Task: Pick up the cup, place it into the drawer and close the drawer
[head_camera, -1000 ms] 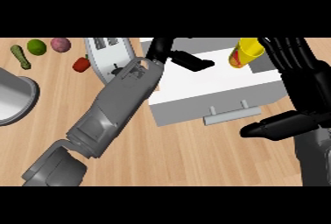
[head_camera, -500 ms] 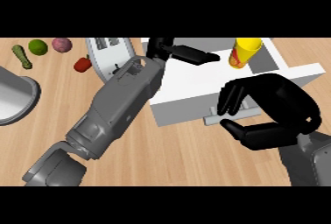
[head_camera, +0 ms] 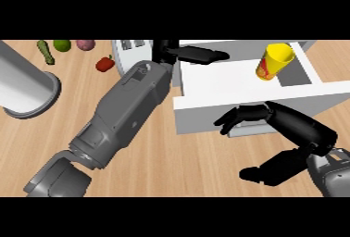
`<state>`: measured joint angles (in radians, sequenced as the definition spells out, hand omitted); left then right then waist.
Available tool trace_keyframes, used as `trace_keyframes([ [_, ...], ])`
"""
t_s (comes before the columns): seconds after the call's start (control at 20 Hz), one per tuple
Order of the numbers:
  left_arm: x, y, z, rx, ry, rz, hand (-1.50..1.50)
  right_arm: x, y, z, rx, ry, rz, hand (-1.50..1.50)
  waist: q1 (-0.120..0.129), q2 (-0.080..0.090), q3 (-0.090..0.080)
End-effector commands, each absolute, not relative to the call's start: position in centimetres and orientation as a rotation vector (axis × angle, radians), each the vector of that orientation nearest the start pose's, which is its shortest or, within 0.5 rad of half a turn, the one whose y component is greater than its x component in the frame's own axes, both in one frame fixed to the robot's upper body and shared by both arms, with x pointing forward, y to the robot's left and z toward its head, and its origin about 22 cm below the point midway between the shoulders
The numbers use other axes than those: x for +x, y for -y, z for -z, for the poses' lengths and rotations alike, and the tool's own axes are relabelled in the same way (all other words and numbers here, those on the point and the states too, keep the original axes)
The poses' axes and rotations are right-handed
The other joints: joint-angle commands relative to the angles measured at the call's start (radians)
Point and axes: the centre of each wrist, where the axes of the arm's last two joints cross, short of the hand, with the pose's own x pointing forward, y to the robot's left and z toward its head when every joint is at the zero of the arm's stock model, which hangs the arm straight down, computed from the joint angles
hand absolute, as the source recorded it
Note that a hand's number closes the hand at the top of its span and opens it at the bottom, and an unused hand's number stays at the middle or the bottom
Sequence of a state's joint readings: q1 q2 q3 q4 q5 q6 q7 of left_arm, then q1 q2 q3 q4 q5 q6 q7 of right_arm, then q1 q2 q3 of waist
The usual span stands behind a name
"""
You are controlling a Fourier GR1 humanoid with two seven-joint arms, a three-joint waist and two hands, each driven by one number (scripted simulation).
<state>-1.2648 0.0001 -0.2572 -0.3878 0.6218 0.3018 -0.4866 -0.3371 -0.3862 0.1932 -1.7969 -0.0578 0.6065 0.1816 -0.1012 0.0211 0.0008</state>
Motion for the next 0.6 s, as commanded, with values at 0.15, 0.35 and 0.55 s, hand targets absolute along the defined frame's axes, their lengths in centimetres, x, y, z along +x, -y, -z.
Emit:
trace_keyframes([
  [0.15,44.0,-4.8,-11.7,-0.281,1.909,-0.027,-1.5,27.6,21.2,-8.3,-0.018,1.514,-1.209,-1.5,0.082,-0.009,0.001],
  [0.35,43.7,-6.5,-10.4,-0.323,1.905,-0.05,-1.5,30.6,20.0,-5.5,-0.076,1.412,-1.257,-1.5,0.125,-0.014,0.0],
  [0.55,43.0,-7.5,-8.1,-0.328,1.928,-0.079,-1.5,32.3,21.5,-0.8,-0.094,1.323,-1.319,-1.5,0.15,-0.006,0.001],
])
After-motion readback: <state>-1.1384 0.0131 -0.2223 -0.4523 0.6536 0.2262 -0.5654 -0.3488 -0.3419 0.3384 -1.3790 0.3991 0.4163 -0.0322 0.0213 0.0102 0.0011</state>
